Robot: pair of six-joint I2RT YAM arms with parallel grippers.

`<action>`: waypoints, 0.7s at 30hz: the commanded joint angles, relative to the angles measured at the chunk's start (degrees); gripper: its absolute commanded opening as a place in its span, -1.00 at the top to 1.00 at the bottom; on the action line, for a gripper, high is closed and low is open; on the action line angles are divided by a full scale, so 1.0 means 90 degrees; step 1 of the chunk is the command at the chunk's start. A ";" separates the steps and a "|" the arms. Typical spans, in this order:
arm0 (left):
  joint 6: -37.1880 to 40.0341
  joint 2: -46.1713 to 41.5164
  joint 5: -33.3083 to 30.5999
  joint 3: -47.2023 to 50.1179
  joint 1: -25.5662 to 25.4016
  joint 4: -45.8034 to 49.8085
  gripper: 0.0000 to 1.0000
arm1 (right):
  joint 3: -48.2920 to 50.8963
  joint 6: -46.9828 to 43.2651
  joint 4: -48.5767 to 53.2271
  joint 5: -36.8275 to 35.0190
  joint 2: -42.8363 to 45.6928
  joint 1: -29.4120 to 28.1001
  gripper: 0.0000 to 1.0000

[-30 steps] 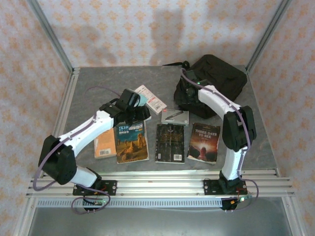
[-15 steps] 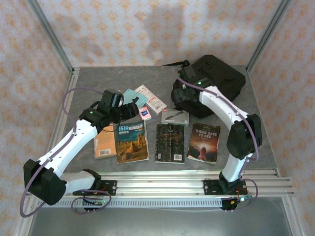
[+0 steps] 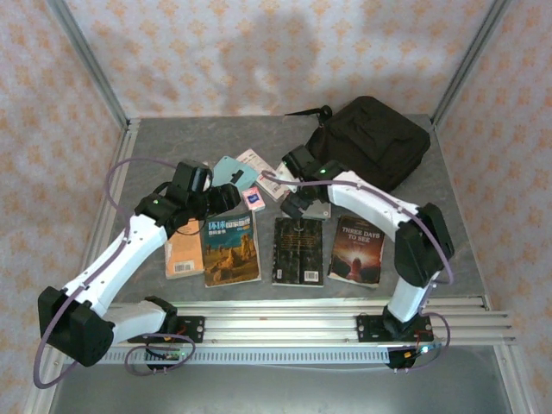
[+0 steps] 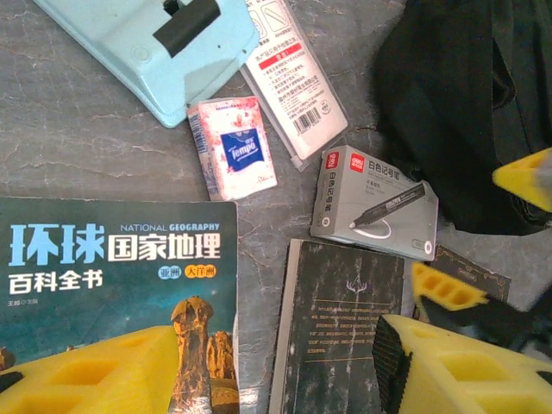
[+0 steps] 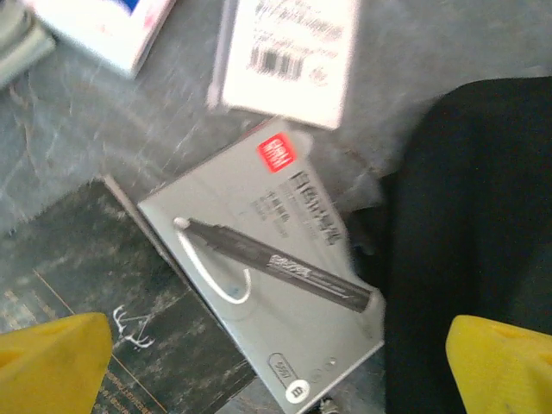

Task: Pack the student bag
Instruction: Move the student bag to the top-right of the table.

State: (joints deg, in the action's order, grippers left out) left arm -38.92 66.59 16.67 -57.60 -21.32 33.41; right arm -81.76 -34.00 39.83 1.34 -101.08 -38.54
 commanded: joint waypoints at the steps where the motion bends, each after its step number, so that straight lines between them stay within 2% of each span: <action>1: 0.0164 -0.0113 0.0131 0.0145 0.0045 -0.0038 -0.26 | -0.0225 -0.0433 0.0050 -0.0140 -0.0393 0.0113 -0.99; 5: 0.0192 -0.0115 0.0120 0.0188 0.0055 -0.0048 -0.25 | -0.0489 -0.0359 -0.0030 -0.0402 -0.0980 0.0113 -0.99; 13: 0.0242 -0.0109 0.0154 0.0247 0.0113 -0.0078 -0.25 | -0.0827 -0.0228 0.0011 -0.0296 -0.1736 0.0158 -0.99; 21: 0.0222 -0.0066 0.0196 0.0248 0.0201 -0.0113 -0.25 | -0.2046 0.0725 -0.0018 -0.0918 -0.2616 0.0548 -0.96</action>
State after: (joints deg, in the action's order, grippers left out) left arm -37.82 66.57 17.72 -55.96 -20.16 33.10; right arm -95.66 -31.99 39.51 -1.48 -122.13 -35.48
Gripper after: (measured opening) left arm 0.626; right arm 0.983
